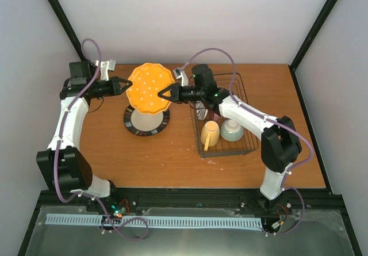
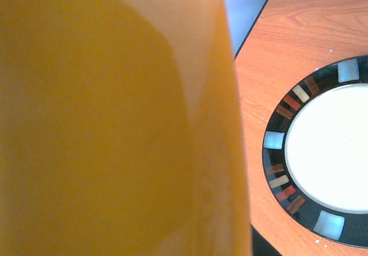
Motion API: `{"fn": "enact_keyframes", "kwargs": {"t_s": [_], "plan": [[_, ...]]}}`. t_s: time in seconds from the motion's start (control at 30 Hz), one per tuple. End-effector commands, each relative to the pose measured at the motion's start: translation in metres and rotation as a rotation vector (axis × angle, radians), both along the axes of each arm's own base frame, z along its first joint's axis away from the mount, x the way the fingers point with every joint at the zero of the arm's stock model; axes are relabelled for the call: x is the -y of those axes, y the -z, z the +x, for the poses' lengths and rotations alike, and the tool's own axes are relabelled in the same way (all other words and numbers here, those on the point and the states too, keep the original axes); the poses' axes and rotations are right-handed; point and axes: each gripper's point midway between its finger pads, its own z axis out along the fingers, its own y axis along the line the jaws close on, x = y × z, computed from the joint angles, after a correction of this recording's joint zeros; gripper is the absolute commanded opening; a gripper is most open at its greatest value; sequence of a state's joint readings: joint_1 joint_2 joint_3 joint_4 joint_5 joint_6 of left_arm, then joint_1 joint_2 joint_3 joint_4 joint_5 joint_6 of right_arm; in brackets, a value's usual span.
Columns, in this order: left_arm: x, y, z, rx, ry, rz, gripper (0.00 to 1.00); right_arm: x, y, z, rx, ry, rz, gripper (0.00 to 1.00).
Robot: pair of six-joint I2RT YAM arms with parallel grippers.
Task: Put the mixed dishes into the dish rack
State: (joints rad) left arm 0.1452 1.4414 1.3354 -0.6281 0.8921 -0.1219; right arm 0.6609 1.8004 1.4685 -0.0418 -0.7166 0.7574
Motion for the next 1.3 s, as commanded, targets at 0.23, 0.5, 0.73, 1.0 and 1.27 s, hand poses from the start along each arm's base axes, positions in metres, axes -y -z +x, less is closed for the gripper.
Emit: {"fn": "enact_keyframes", "kwargs": {"t_s": [0.23, 0.5, 0.73, 1.0, 1.27], "plan": [[-0.001, -0.014, 0.006, 0.038, -0.016, 0.019, 0.96, 0.000, -0.069, -0.021, 0.211, -0.021, 0.081, 0.03], [-0.047, -0.022, 0.018, 0.118, -0.303, 0.208, 1.00, 0.046, -0.085, -0.004, 0.317, 0.233, -0.084, 0.03], [-0.071, -0.027, 0.012, 0.202, -0.456, 0.284, 1.00, 0.144, -0.117, 0.011, 0.486, 0.655, -0.324, 0.03], [-0.067, 0.001, 0.017, 0.143, -0.425, 0.267, 1.00, 0.277, -0.130, -0.006, 0.537, 1.155, -0.563, 0.03], [-0.066, 0.009, 0.019, 0.129, -0.419, 0.260, 1.00, 0.328, -0.094, -0.003, 0.491, 1.227, -0.771, 0.03]]}}
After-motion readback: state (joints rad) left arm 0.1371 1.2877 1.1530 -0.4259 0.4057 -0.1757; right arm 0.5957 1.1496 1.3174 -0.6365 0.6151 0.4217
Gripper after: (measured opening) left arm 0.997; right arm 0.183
